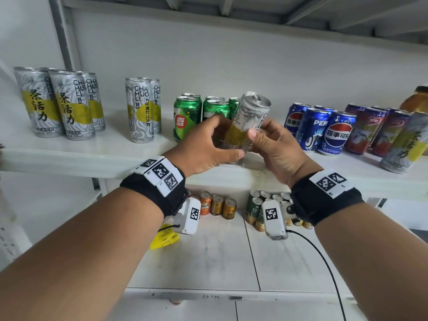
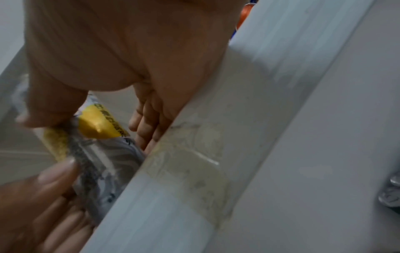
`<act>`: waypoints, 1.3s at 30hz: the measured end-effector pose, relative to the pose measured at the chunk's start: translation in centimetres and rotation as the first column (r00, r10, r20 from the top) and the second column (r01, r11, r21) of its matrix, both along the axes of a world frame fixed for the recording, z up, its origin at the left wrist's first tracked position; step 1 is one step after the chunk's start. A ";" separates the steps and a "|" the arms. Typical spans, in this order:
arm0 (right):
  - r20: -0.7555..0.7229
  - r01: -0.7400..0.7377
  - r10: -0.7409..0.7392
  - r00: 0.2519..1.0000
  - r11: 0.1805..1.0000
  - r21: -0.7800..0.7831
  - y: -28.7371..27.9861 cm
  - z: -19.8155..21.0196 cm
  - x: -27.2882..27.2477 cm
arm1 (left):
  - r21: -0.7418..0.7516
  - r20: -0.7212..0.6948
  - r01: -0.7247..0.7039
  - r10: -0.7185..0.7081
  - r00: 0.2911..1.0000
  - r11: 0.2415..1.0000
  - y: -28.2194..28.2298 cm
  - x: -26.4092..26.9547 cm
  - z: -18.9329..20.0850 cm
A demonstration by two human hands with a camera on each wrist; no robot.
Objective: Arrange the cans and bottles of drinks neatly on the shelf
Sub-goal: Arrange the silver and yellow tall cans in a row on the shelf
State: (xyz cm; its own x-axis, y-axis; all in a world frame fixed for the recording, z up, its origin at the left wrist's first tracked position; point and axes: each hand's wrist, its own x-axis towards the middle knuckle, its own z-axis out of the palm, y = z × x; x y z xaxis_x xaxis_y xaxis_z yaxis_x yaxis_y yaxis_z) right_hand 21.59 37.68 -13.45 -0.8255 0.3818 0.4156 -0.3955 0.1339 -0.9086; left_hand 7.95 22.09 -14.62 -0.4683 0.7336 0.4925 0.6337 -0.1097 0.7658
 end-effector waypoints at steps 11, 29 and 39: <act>0.075 0.006 -0.003 0.997 0.999 -0.040 0.5 0.0 -0.4 | 0.018 0.105 0.092 -0.094 0.990 0.996 0.1 -0.3 -0.2; 0.057 0.013 -0.007 0.998 0.995 -0.098 0.9 -0.3 -1.0 | -0.029 0.107 0.094 -0.091 0.990 0.995 0.9 -0.1 -0.3; 0.054 -0.044 0.042 0.998 0.999 0.029 0.8 -0.4 -0.8 | 0.062 0.053 0.055 -0.058 0.997 0.997 1.2 0.0 -0.9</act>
State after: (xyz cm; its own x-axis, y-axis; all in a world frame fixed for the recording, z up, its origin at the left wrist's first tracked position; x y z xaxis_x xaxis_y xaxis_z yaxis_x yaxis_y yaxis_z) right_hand 20.77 38.53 -13.87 -0.8620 0.3336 0.3817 -0.3530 0.1454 -0.9243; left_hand 7.94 23.27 -15.53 -0.4543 0.7295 0.5114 0.5828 -0.1908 0.7899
